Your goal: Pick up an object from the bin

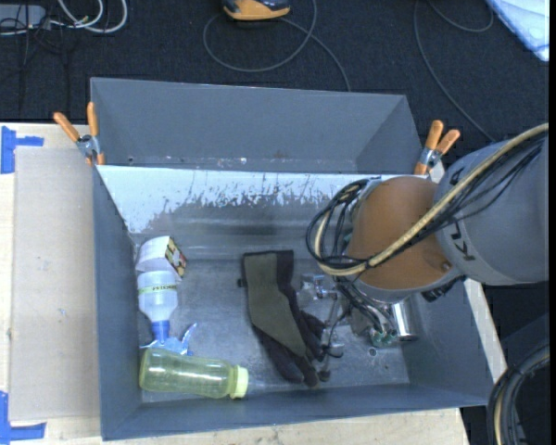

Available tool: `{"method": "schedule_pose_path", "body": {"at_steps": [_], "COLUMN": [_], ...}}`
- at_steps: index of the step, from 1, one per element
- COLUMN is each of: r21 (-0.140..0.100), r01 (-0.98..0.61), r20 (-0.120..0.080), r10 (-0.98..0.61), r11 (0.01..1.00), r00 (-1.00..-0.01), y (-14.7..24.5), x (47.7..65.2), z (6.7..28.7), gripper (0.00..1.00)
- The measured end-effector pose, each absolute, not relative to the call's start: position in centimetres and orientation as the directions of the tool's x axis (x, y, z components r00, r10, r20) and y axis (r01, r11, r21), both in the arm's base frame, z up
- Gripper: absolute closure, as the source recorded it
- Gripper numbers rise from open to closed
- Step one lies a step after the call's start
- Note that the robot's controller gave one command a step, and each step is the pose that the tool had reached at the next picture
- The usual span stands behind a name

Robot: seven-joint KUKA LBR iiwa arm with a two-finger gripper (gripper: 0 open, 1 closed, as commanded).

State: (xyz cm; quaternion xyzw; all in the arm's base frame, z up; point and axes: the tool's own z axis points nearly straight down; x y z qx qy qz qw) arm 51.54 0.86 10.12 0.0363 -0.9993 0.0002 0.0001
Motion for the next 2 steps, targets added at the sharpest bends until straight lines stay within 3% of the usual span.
{"method": "schedule_pose_path", "body": {"at_steps": [1, 2], "r21": [0.002, -0.001], "r01": [-0.124, -0.060], "r20": [0.001, -0.005], "r10": [-0.124, -0.060], "r11": [0.992, 0.998], "r00": [-0.992, -0.998], "y": [2.5, 4.5], "x": [52.7, 50.1], "z": [8.8, 7.2], "gripper": [0.00, 1.00]}}
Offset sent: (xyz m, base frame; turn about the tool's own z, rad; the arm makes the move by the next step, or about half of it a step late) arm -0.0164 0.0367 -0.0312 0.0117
